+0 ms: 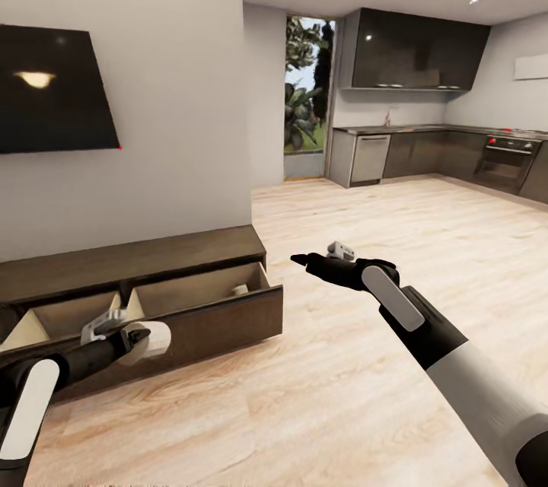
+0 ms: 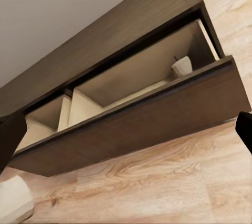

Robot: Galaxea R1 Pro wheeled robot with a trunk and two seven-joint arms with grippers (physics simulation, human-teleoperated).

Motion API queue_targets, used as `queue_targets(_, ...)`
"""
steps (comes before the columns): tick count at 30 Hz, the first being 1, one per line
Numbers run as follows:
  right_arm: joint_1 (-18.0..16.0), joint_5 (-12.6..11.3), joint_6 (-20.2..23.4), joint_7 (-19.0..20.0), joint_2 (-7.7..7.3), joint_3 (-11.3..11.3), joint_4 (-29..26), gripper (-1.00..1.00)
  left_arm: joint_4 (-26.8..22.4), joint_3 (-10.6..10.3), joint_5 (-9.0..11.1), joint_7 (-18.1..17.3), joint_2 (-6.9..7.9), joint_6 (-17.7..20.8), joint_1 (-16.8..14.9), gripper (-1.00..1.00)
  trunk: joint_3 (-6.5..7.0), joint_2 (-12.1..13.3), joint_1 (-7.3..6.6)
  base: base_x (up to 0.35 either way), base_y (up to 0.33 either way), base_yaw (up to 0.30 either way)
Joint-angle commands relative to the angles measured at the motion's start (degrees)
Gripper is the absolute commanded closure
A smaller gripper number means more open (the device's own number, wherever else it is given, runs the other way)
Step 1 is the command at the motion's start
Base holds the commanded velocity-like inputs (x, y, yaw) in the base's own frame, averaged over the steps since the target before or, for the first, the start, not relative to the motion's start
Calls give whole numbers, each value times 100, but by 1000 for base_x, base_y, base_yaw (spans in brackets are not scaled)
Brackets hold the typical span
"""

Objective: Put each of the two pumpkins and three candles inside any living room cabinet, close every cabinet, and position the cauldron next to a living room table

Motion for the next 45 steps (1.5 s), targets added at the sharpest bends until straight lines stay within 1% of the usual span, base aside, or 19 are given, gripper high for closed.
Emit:
queue_targets(1, -5, -61, -6, -57, -7, 13, -10, -100, -3, 3, 38, 22, 2, 27, -6, 100, 6, 39, -23, 0, 0, 221)
queue_targets(9, -7, -33, -22, -57, -7, 14, -10, -100, -3, -10, 60, 18, 6, 27, -6, 100, 100, 359, -199, 0, 0, 221)
queue_targets(12, -9, 199, -24, -57, -7, 14, -10, -100, -3, -28, 194, 21, 6, 27, -6, 100, 135, 480, -265, 0, 0, 220)
queue_targets(14, -8, 304, -24, -57, -7, 14, -11, -100, -11, -40, 241, 22, 6, 27, -6, 100, 158, 560, -309, 0, 0, 220)
queue_targets(16, -7, 360, -24, -57, -7, 14, -12, -100, -40, -44, 269, 22, 6, 27, -6, 100, 182, 640, -353, 0, 0, 220)
queue_targets(19, -9, 380, -24, -57, -7, 14, -12, -100, -62, -64, 273, 22, 6, 27, -6, 100, 217, 760, -419, 0, 0, 219)
queue_targets(28, -12, 387, -24, -55, -7, 14, -12, -100, -161, -84, 324, 21, -12, 27, 8, 100, 161, 760, -419, 2, -1, 216)
queue_targets(36, -9, 404, -44, -46, -7, 14, -32, -100, -171, -92, 327, 22, 1, 27, 12, 100, 145, 760, -419, 235, -104, 70)
queue_targets(38, -9, 409, -160, -25, -8, 17, -36, -100, -170, -93, 327, 22, 4, 27, 12, 100, 145, 760, -419, 288, -153, 4)
queue_targets(39, -8, 412, -338, -6, -11, 31, -34, -100, -170, -93, 327, 22, 5, 27, 12, 100, 144, 760, -419, 285, -160, 1)
queue_targets(40, -10, 412, -390, 1, -9, 41, -30, -100, -170, -93, 327, 22, 6, 27, 12, 100, 144, 760, -419, 281, -163, 1)
queue_targets(45, -11, 414, -496, -8, -14, 42, -77, -100, -170, -86, 327, 22, 6, 27, 12, 100, 144, 760, -419, 259, -101, 0)
